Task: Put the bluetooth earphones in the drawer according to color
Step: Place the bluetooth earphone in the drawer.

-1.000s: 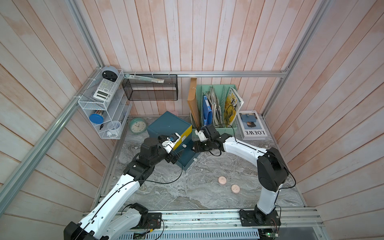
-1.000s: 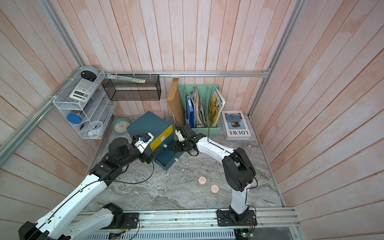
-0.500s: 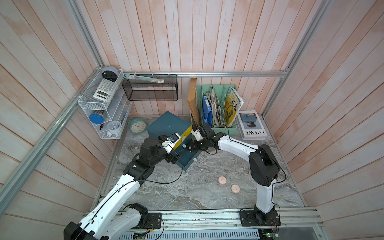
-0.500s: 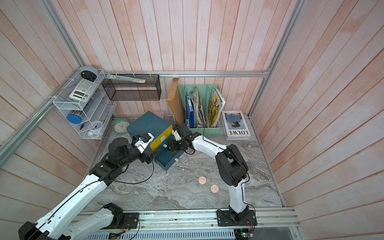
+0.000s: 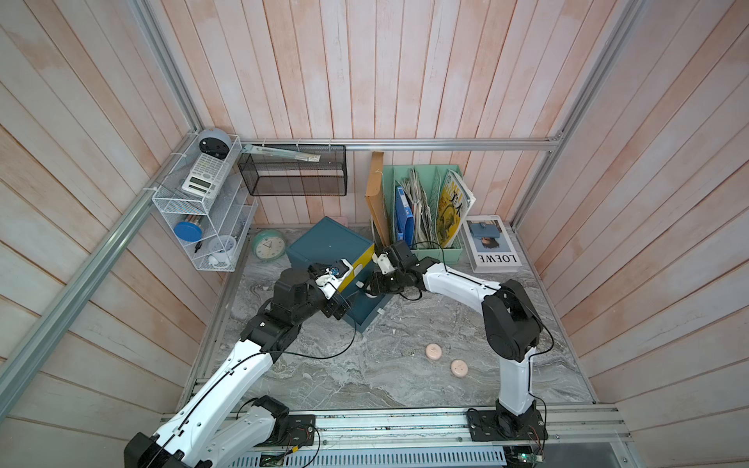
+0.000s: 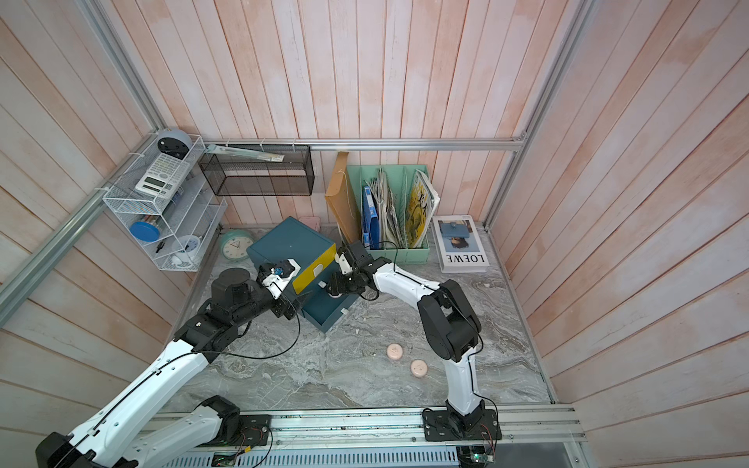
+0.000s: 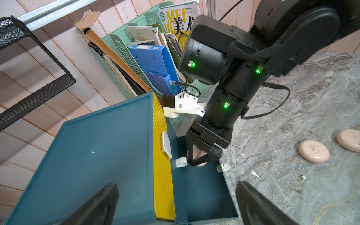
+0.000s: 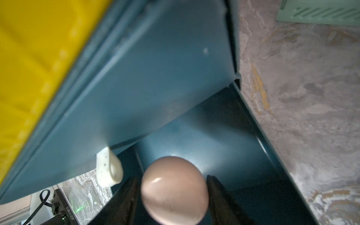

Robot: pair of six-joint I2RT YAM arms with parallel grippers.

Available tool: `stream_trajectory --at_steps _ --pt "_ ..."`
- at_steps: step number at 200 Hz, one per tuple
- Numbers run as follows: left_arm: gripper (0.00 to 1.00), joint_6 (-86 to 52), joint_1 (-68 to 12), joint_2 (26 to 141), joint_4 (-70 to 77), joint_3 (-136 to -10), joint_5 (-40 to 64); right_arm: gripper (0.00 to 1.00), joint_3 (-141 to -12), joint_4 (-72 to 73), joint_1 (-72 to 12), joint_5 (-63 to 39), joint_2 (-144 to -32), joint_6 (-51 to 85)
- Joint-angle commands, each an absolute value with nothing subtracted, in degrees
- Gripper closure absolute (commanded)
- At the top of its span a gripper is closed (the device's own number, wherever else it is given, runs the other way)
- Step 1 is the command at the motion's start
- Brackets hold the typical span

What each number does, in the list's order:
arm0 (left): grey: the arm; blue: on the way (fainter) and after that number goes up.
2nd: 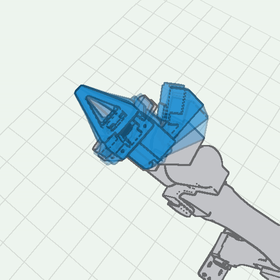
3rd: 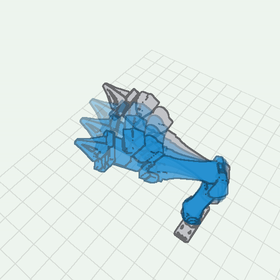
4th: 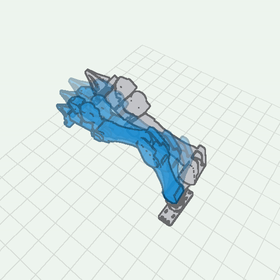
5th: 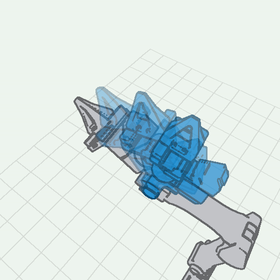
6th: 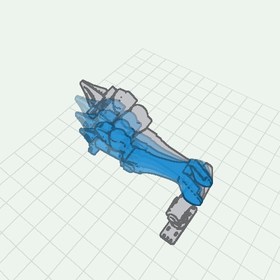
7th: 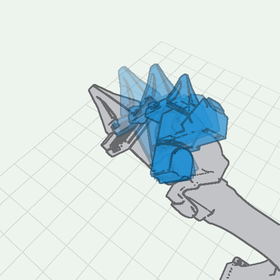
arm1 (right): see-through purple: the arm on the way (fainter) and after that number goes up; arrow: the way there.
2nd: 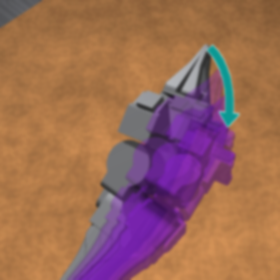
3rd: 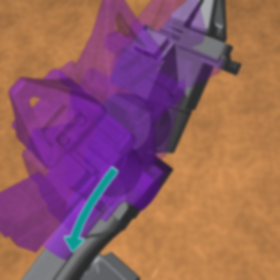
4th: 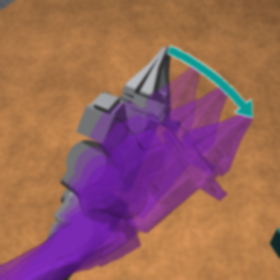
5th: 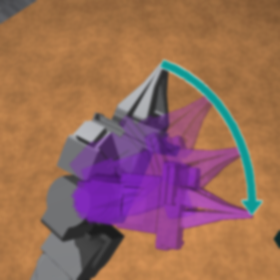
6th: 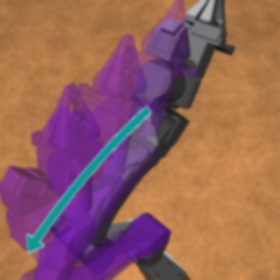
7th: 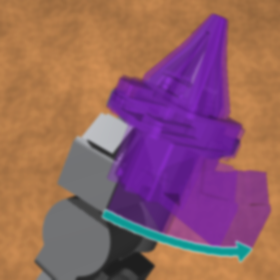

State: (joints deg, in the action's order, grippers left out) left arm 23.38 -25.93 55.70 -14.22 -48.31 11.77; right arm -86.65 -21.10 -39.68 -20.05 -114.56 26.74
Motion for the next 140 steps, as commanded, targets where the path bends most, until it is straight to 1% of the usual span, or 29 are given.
stream_trajectory --at_steps 1,20,68,98,140 --pt "0.00 23.9 -25.8 55.0 -14.9 -49.0 12.4 0.34 -88.6 -21.4 -40.3 -20.8 -116.1 26.2" --pt "0.00 23.8 -25.8 54.9 -14.8 -49.0 12.4 0.31 -88.5 -21.5 -40.3 -20.6 -116.0 26.1" --pt "0.00 23.9 -25.8 54.9 -14.8 -49.0 12.6 0.31 -87.3 -21.5 -40.2 -18.9 -113.6 26.0" --pt "0.00 23.6 -25.9 54.9 -14.7 -49.3 13.3 0.31 -87.4 -24.4 -39.5 -16.7 -110.0 24.1" --pt "0.00 22.8 -26.8 55.2 -14.0 -49.5 14.8 0.30 -83.7 -28.3 -37.4 -14.8 -104.0 23.0"
